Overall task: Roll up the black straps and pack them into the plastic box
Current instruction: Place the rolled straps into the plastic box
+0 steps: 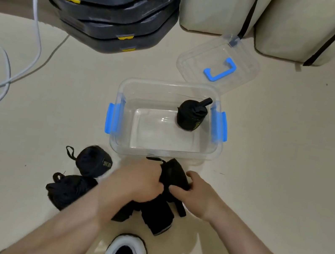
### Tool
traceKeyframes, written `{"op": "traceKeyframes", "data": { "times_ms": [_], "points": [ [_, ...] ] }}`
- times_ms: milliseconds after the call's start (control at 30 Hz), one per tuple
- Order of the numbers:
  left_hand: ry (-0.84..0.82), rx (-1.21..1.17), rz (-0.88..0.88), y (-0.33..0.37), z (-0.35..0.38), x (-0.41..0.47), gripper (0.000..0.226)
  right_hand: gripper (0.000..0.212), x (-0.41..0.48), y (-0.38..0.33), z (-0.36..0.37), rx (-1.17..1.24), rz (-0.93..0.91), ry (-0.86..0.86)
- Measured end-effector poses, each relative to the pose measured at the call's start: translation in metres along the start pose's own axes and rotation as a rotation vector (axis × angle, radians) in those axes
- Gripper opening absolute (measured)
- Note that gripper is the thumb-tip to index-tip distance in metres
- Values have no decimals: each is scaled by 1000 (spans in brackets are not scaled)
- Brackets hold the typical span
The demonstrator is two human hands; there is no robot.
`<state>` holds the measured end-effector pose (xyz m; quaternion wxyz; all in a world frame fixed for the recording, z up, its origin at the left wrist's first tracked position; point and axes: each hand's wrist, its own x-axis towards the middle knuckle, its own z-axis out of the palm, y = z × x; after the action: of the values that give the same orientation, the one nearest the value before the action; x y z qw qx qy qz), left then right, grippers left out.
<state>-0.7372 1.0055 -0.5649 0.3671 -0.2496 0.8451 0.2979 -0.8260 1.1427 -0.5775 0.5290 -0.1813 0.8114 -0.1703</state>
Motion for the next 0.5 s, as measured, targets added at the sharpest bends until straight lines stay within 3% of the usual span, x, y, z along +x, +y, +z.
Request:
{"op": "traceKeyframes", "data": {
  "times_ms": [100, 167, 267, 367, 500],
  "points": [
    [5, -274, -63, -8, 28, 9, 14, 29, 8, -3, 17, 142, -57, 68],
    [31, -447, -86, -11, 32, 10, 6, 36, 10, -3, 15, 183, -19, 70],
    [-14, -579, -53, -11, 29, 1, 19, 52, 2, -1, -9, 70, 27, -60],
    [21, -628, 37, 0, 22, -16, 17, 47, -19, -1, -46, -79, -59, -232],
    [215, -816, 185, 29, 6, -38, 19, 36, -56, -12, -90, 57, -190, -317]
  ]
}}
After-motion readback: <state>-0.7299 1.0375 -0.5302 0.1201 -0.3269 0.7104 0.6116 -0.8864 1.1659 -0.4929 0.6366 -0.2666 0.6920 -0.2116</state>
